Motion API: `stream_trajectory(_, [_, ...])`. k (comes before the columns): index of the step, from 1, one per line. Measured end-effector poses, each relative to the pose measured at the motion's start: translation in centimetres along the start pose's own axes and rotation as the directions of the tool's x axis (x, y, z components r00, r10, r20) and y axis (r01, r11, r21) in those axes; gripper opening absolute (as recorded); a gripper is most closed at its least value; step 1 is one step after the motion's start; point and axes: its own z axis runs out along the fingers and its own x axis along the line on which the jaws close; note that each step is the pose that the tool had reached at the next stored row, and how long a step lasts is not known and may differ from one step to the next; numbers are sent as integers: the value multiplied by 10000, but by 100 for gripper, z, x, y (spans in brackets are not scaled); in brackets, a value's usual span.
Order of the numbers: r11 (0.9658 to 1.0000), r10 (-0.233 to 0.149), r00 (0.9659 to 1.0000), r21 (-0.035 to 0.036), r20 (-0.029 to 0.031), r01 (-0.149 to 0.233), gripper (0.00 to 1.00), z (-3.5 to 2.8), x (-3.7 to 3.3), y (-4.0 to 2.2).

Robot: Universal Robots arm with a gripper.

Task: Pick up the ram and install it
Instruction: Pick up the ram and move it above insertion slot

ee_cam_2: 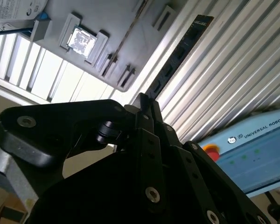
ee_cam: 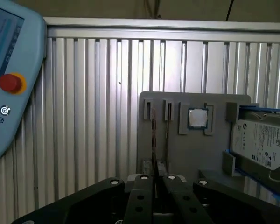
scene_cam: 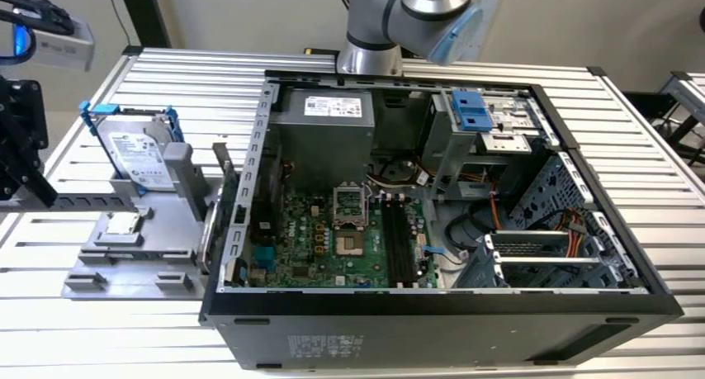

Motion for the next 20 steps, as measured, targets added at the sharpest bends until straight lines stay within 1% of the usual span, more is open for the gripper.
stream_trajectory(12, [10000,-2,10000,0,-1,2,0,-313,-1,4])
stream_trajectory(14, [10000,-1,10000,-1,-2,1,0,-357,-2,5])
stream_trajectory(16, [10000,0,10000,1,0,0,0,-385,-2,6])
stream_trajectory(20, [10000,-1,10000,1,0,1,0,-389,-2,6])
